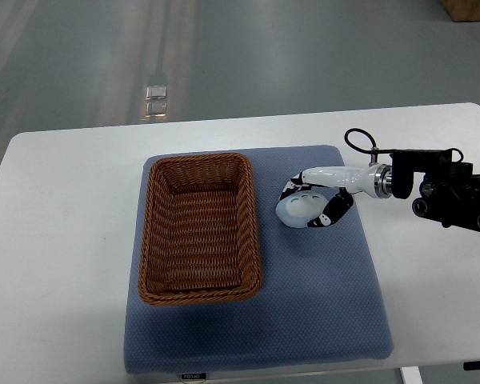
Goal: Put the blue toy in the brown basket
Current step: 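Lift the plush toy with the right hand and release it into the basket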
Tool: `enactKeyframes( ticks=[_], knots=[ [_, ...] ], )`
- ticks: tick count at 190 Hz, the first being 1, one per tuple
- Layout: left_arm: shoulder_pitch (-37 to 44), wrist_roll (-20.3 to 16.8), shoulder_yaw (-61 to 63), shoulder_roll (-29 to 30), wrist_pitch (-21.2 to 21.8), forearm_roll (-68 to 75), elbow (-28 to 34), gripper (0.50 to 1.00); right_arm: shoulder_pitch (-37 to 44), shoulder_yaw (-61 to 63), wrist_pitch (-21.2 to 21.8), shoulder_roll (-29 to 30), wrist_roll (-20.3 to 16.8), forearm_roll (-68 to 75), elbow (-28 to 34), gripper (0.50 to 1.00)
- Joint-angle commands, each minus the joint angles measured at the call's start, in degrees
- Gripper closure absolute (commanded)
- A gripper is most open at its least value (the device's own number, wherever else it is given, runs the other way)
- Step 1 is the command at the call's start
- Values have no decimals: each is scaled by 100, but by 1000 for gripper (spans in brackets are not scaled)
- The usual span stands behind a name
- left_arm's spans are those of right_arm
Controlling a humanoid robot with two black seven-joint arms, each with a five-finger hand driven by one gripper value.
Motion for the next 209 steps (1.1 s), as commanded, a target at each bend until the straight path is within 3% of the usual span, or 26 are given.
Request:
enactKeyframes(
  ticks=[1,26,67,114,155,209],
  knots=[
    [0,-4,0,0,0,1,0,500,-4,0,-1,4,8,-38,-22,867],
    [0,-4,0,0,0,1,0,500,14,8,-18,4,17,-73,-30,1000],
    [0,5,0,0,0,1,0,500,470,96,-71,-234,70,24,22,1000],
    [0,-4,0,0,0,1,0,500,1200,105,-89,-23,202,156,22,996],
    [0,5,0,0,0,1,0,500,1288,87,-238,909,202,454,-74,985],
    [0,-4,0,0,0,9,0,500,1209,-9,-273,2034,228,604,-663,955]
  ],
)
